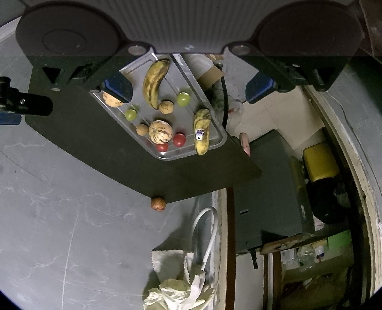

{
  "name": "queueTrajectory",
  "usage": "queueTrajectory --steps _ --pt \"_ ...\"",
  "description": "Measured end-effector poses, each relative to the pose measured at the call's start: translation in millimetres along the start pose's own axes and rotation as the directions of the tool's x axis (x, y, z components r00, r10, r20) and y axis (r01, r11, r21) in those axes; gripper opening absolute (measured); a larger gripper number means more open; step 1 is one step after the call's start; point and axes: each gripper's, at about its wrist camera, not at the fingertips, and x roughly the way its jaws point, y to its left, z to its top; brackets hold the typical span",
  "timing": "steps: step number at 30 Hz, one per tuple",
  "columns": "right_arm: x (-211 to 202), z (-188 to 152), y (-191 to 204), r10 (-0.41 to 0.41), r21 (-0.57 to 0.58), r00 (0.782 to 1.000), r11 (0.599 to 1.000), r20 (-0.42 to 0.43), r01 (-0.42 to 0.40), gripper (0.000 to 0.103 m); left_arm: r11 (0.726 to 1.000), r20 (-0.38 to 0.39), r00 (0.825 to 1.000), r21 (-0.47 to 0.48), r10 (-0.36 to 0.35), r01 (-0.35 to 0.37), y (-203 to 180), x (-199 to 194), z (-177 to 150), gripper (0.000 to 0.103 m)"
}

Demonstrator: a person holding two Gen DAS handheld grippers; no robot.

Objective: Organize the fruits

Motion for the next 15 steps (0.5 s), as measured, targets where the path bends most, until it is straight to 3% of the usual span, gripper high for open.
queueTrajectory --steps 15 --pt "-2.9 -0.4 6.6 0.017 -0.010 1.000 1.000 0.009 -0.017 0.102 1.000 0.005 1.000 -0.007 0.001 -0.001 1.3 -1.7 0.2 0.103"
